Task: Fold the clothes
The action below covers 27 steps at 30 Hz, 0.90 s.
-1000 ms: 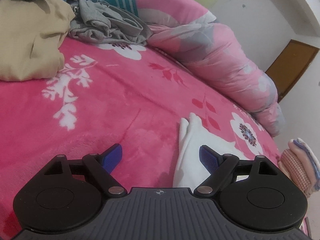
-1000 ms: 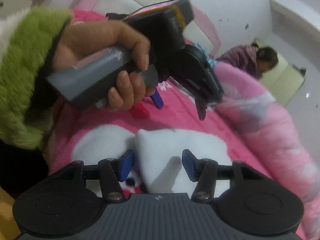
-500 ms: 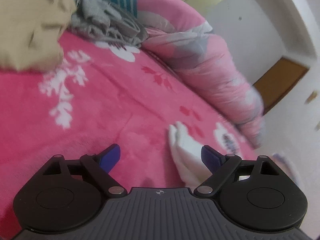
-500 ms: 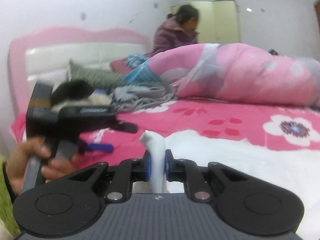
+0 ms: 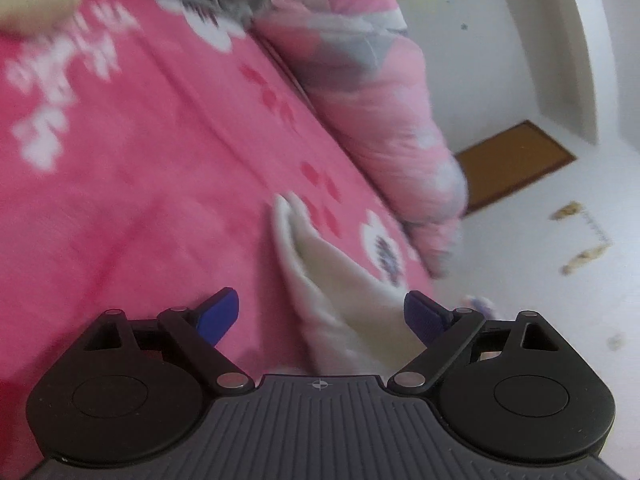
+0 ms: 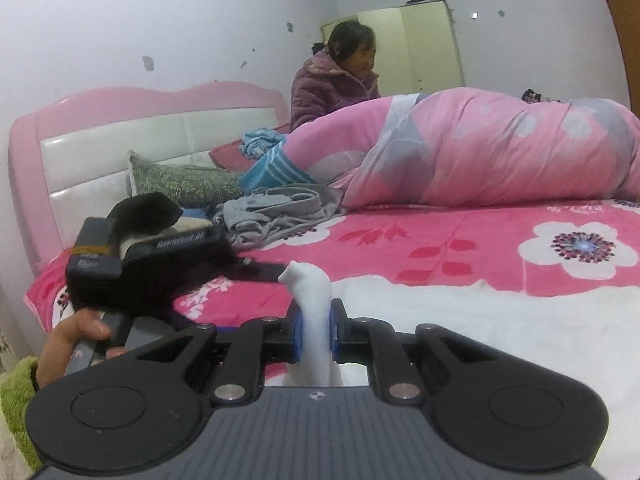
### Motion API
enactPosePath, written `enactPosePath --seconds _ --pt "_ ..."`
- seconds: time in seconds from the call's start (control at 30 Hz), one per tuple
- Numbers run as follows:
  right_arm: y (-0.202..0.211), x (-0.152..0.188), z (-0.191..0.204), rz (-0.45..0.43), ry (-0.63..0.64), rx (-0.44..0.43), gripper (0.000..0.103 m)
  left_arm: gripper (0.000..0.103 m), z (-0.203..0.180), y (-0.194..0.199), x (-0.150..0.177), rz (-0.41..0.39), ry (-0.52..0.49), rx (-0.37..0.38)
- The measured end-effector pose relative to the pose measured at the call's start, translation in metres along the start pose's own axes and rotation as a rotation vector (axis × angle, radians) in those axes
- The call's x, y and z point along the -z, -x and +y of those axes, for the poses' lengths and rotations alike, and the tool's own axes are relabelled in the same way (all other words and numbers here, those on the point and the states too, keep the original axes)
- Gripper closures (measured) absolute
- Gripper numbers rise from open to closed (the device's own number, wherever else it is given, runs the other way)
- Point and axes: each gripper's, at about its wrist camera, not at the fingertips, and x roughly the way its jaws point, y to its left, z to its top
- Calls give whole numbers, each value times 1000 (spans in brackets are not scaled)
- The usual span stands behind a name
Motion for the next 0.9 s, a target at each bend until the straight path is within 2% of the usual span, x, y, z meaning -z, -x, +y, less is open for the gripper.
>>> enactPosePath --seconds 0.3,0.5,0.73,0.83,0.9 --pt "1 9 19 12 76 -17 90 11 -1 -19 -2 46 4 0" --pt "3 10 20 16 70 -23 90 11 0 -21 -4 48 -2 -3" --pt "0 19 30 39 115 -40 90 12 -7 -39 -6 42 -24 -53" --pt "0 24 35 44 148 -40 89 23 -8 -43 -7 33 -36 -83" --pt "0 27 38 45 175 -39 88 38 -9 -44 -6 26 -52 -116"
